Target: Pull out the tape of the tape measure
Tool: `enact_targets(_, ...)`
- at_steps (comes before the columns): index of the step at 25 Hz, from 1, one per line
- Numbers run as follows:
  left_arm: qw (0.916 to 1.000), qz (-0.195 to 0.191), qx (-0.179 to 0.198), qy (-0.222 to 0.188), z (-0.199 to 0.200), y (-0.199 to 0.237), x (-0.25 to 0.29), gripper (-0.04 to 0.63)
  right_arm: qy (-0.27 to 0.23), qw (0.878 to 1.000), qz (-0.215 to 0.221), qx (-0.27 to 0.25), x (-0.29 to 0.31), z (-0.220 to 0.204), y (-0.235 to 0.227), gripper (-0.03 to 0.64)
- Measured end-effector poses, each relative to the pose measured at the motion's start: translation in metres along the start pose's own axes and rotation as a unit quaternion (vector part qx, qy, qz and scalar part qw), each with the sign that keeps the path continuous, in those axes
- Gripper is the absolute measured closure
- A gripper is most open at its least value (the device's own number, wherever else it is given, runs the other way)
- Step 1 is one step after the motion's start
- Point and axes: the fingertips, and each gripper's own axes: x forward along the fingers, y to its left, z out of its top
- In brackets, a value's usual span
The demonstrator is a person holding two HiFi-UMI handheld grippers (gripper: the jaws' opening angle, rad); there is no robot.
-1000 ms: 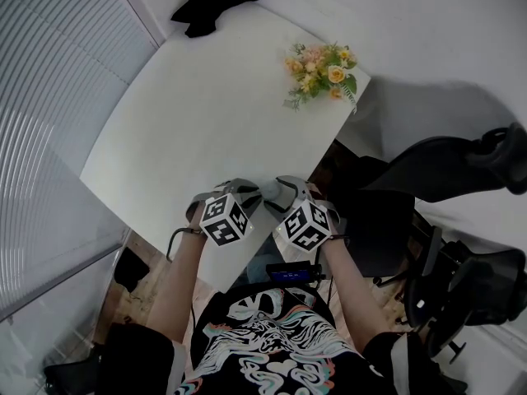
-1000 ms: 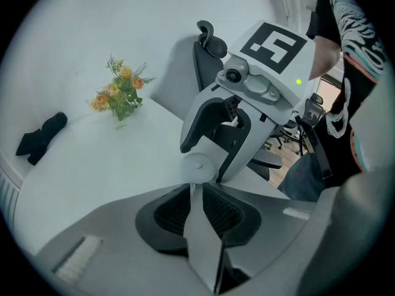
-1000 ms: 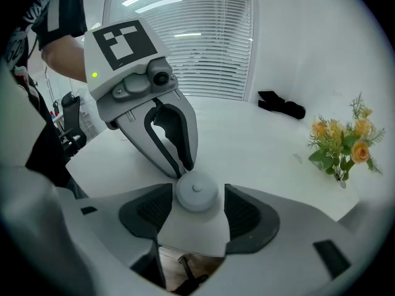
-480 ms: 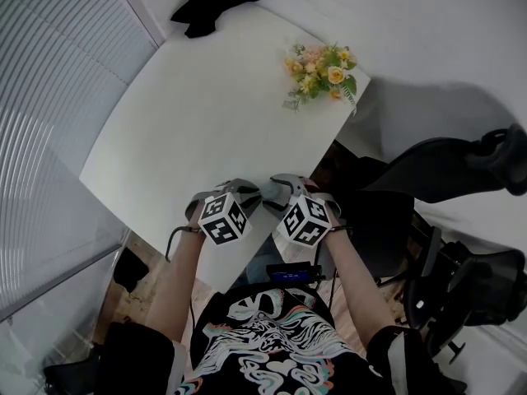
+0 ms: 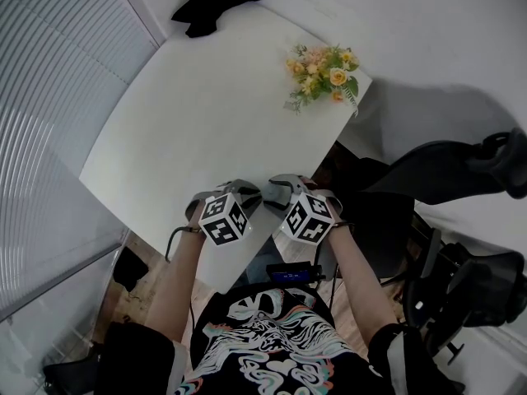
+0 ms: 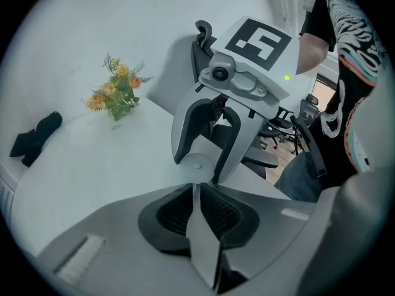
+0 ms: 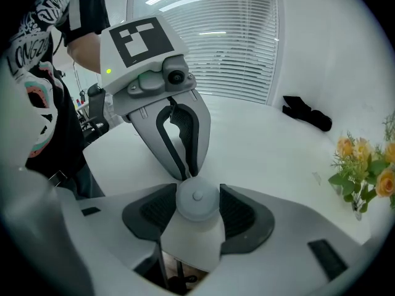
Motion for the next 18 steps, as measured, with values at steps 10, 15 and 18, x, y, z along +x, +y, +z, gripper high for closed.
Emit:
enact_targets(10,1.0000,-0.001,-0.004,0.002,-0.0008,0.0000,-0.0001,0.588,0.011,1.000,0.016,-0.016,0.0011,0.0002,0.0012,0.396)
enact_targets(15,0.9999,-0.004,-0.010,0.002,-0.0007,0.0003,-0.0001,0.588,0.012,1.000,0.025,-0.007,0.0017,0.0002,0.0008,0.394)
enact_targets(18,0.9999,-0.006,-0.014,0.002,0.0000,0.0009,0.0000,0.588,0.010,1.000,0.025,-0.006,0.0013,-0.0001,0.0003,0.394)
